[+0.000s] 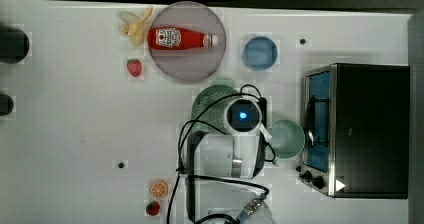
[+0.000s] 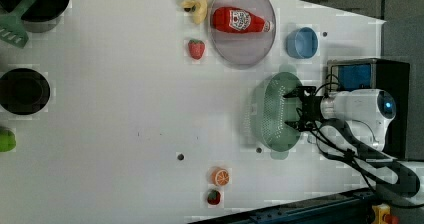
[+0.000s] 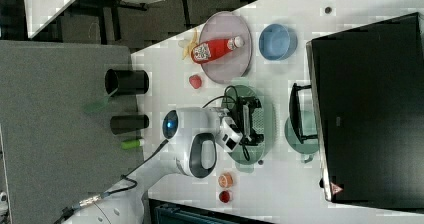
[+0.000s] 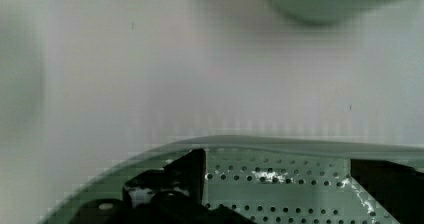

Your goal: Drag strainer left to right.

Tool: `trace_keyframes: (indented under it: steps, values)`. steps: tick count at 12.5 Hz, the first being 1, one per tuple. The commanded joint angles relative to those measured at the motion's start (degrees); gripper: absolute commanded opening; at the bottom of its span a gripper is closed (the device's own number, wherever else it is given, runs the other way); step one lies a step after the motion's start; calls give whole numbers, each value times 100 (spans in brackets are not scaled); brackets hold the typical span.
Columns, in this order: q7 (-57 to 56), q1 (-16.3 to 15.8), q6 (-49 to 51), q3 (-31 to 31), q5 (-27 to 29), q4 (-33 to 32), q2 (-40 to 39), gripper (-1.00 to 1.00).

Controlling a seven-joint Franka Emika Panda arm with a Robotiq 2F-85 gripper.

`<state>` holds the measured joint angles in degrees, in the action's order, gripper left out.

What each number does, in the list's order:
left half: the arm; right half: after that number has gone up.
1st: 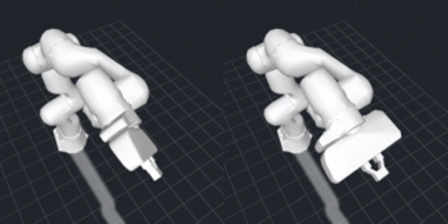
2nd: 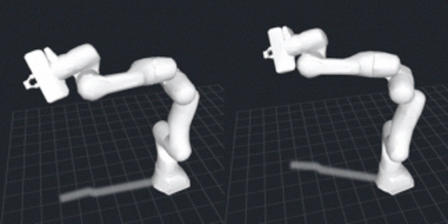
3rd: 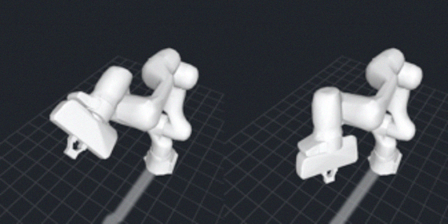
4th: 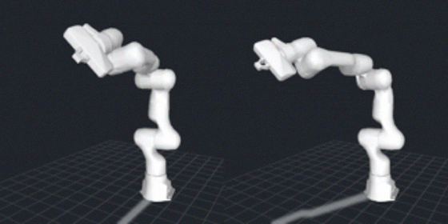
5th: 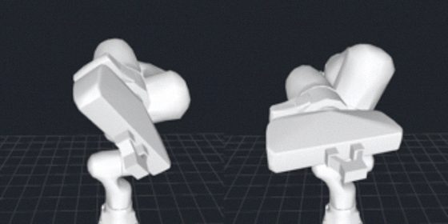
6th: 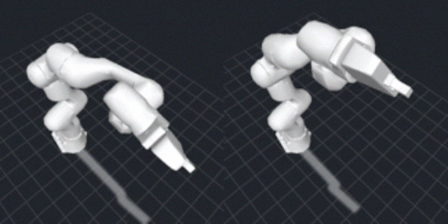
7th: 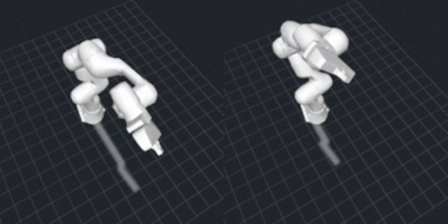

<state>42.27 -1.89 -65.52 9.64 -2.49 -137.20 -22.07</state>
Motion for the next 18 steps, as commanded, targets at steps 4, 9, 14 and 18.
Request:
trace_keyframes:
  steps: [4,9,14,18]
  values:
    - [-1822,116,644,-420,-23,96,999,100]
    - [-3708,115,3125,-454,-6,1050,2486,100]
    - [-4196,114,5467,-455,1,2478,3216,100]
    - [-4263,108,6374,-476,86,3208,3248,100]
